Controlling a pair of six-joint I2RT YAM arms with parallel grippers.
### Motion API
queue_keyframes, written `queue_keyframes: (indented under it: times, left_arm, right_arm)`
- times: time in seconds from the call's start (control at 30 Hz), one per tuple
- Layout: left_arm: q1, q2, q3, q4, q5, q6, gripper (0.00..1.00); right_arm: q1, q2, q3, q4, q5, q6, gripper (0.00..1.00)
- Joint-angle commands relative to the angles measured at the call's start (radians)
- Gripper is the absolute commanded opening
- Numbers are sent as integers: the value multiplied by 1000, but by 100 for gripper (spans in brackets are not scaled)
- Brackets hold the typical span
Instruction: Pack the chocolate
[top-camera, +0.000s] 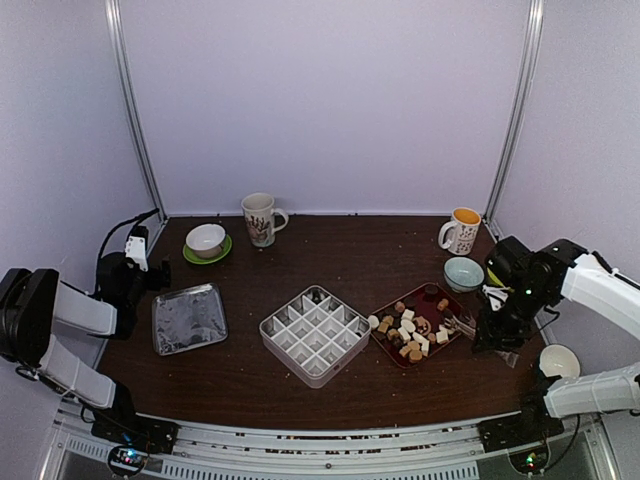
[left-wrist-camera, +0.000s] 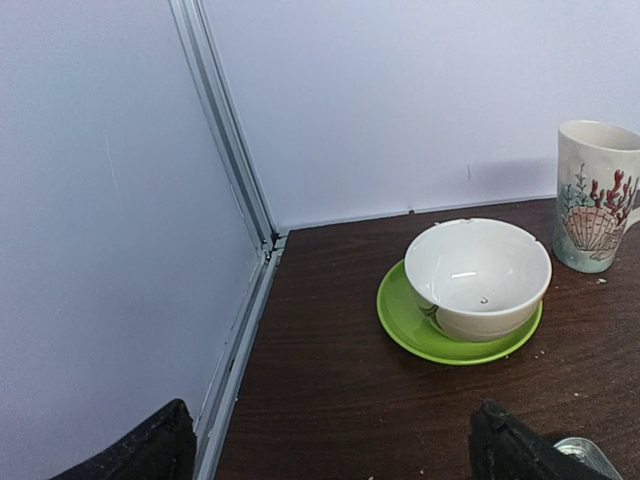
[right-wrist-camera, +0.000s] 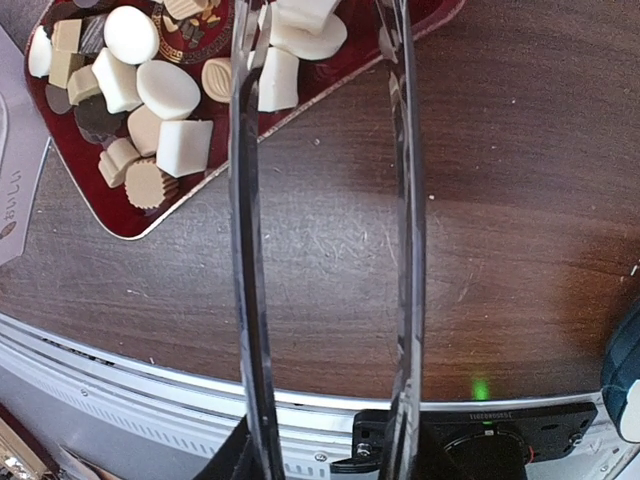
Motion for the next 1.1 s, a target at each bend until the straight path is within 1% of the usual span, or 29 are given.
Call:
queue_keyframes:
  times: [0.0,0.07,0.2,0.33,0.67,0.9,1.07]
  left_arm:
    - [9,5,-1,65,0,-4,98]
    - [8,4,-1,64,-1,-4,98]
    - [9,4,-1,64,0,-4,98]
    - [9,5,-1,65,-1,-4,98]
    - [8,4,-1,64,0,-4,98]
    - [9,4,-1,64,0,-4,98]
    - [9,4,-1,64,-1,-4,98]
  right_arm:
    - [-7,16,-24,23,-9,11,39]
    - [-6,19,-33,30,-12,13,38]
    - [-6,19,-30,44,-34,19,30]
    - [-7,6,-6,45,-16,23,25]
    - [-6,-46,64,29,16,26,21]
    - [-7,-85,74,92,-78,-4,17]
    - [-3,-122,79,160,-159,-7,17]
